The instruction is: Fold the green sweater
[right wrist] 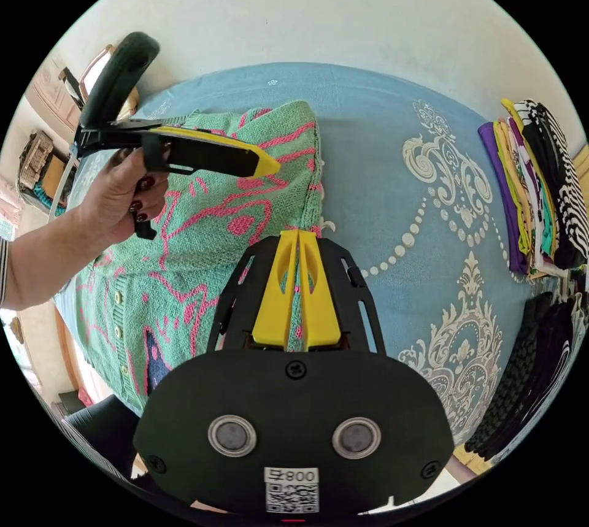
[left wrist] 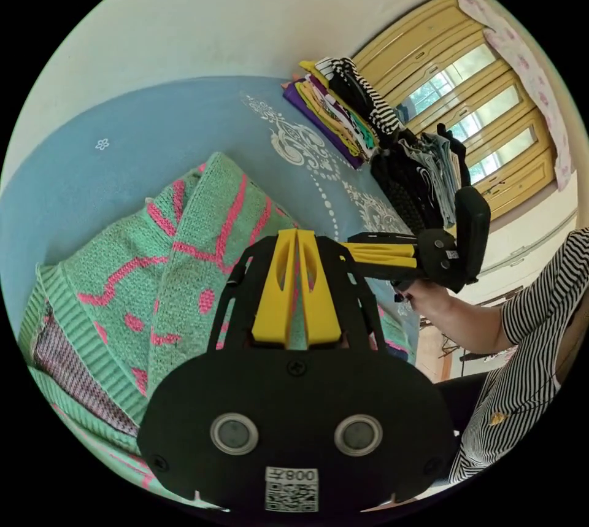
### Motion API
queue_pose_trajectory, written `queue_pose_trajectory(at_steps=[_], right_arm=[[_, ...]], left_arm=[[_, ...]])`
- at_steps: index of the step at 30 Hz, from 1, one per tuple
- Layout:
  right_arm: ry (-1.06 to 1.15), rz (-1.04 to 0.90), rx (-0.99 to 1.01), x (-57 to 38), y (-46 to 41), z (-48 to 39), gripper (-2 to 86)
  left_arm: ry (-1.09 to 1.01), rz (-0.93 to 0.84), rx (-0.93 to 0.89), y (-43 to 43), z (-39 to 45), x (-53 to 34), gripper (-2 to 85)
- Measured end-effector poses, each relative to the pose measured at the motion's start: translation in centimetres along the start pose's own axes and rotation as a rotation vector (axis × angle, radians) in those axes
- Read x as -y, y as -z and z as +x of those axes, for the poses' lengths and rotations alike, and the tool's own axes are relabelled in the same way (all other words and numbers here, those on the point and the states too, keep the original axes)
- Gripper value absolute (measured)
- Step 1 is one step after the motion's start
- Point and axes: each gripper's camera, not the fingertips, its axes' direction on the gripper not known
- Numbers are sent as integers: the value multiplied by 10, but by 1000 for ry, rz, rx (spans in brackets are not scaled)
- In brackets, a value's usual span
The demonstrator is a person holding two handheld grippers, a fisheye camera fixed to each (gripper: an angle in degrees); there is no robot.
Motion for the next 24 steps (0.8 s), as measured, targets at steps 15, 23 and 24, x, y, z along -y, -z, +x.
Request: queue_pose_trajectory(at_steps=[15,23,24], right_arm=[[414,-172,597,61,-24,-148,2],[759,-305,756,88,-54,-294,5],[797,-337,778,91,-58,-314,7]], left_arm=[[1122,583,-23,224,-20,-471,69],[1622,1118,320,308,29,-724,107],[1638,1132,324,309,29,-735,109]])
